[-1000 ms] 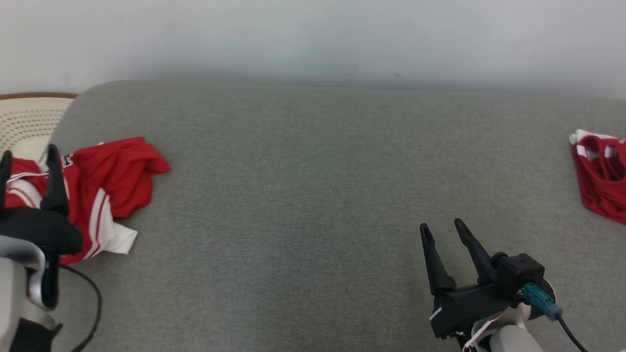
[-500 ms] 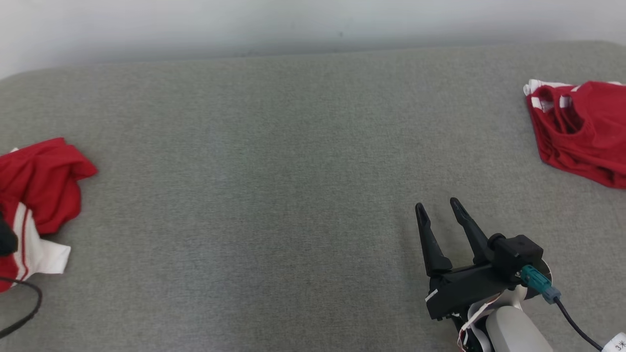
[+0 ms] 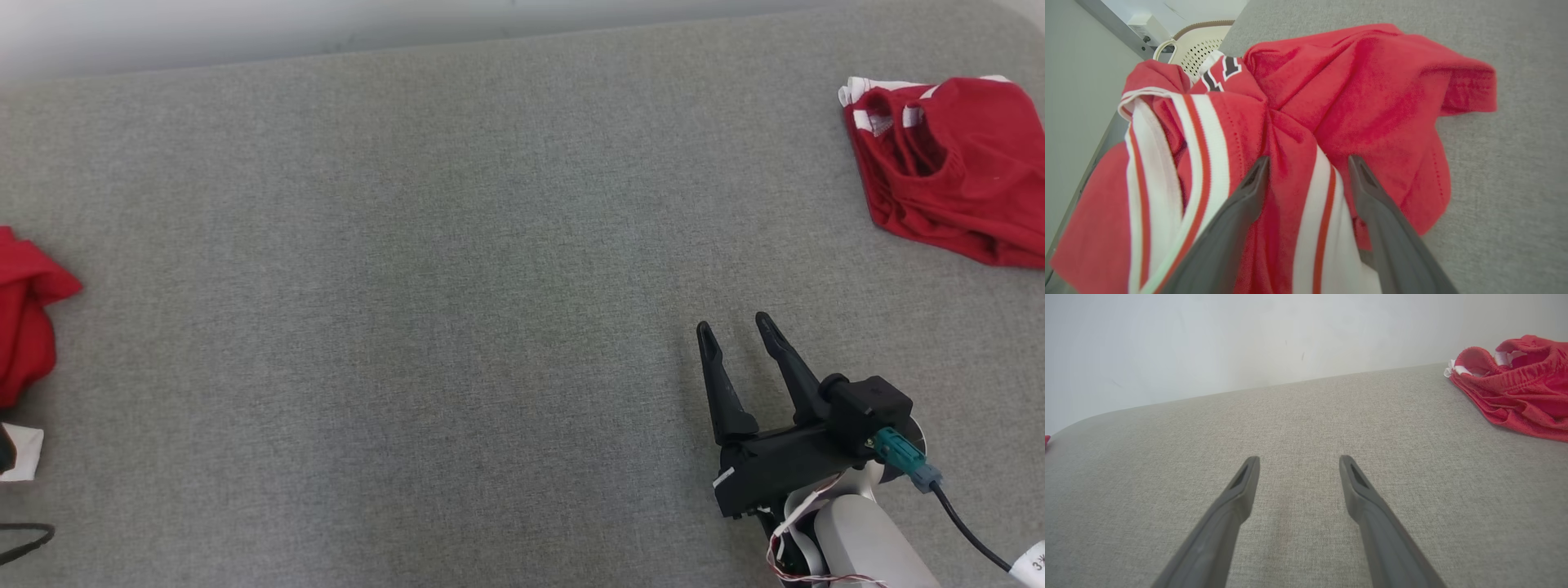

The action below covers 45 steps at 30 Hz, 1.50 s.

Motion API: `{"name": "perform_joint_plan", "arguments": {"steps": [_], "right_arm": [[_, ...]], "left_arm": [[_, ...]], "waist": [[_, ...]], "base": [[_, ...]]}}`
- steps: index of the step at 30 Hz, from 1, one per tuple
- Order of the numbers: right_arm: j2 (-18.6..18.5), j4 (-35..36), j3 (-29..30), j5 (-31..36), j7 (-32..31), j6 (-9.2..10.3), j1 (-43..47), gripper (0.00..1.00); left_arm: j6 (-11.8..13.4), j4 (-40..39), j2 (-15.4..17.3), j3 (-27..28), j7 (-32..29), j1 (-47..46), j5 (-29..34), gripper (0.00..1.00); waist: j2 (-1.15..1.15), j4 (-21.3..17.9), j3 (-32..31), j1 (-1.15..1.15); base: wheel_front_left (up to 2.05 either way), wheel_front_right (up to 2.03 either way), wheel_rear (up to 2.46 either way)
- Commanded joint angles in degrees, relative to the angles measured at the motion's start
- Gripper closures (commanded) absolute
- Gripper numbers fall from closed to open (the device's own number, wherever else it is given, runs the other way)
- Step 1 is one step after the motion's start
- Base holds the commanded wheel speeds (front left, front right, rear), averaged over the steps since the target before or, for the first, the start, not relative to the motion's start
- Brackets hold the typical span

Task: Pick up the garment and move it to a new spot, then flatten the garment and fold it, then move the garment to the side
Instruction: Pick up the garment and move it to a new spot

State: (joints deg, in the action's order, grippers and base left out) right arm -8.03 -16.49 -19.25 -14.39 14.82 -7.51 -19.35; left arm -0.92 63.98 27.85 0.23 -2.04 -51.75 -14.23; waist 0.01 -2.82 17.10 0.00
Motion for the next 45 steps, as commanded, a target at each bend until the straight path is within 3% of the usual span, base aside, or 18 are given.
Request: {"name": "perform_joint_plan", "arguments": {"steps": [1,8,9,10,11,12,33,45], "right_arm": [[-0.3,-0.1,-0.1,-0.4,0.3,0.03,-0.5,0.0],[-0.3,-0.2,-0.1,0.0,0.4,0.03,-0.9,0.0],[-0.4,-0.3,-0.1,0.1,0.4,0.03,-1.0,0.0],[-0.4,-0.3,-0.1,0.1,0.4,0.03,-1.0,0.0],[-0.4,-0.3,-0.2,0.0,0.4,0.03,-1.0,0.0],[-0.4,-0.4,-0.2,0.0,0.4,0.03,-1.0,0.0],[0.9,-2.4,0.7,-0.4,0.4,0.03,2.0,0.0],[2.8,-2.9,1.9,-0.4,0.4,0.03,4.0,0.0]], "left_arm": [[-0.2,1.2,0.3,-0.3,-1.0,-1.1,0.1,0.0],[0.1,4.4,0.0,-1.4,-4.1,-2.9,0.0,0.0],[0.2,4.5,-0.1,-1.6,-3.6,-3.1,0.1,0.51],[0.2,4.5,-0.1,-1.6,-3.6,-3.1,0.1,0.51],[0.2,4.4,-0.1,-1.8,-3.1,-3.2,0.2,0.79],[0.1,4.5,0.0,-1.9,-2.6,-3.2,0.3,1.0],[-3.1,-2.9,-1.8,-8.1,11.3,-9.6,3.1,1.0],[-5.6,-17.2,-4.8,-14.0,9.2,-12.2,4.0,1.0]], "waist": [[-0.01,-0.5,0.5,0.0],[-0.01,-0.5,0.9,0.0],[-0.01,-0.4,0.9,0.0],[-0.01,-0.4,0.9,0.0],[-0.01,-0.4,0.8,0.0],[-0.01,-0.4,0.8,0.0],[-0.01,1.4,-8.1,0.0],[-0.01,-1.2,-12.2,0.0]], "base": [[0.0,0.0,0.0],[0.0,0.0,0.0],[0.0,0.0,0.0],[0.0,0.0,0.0],[0.0,0.0,0.0],[0.0,0.0,0.0],[0.0,0.0,0.0],[0.0,0.0,0.0]]}}
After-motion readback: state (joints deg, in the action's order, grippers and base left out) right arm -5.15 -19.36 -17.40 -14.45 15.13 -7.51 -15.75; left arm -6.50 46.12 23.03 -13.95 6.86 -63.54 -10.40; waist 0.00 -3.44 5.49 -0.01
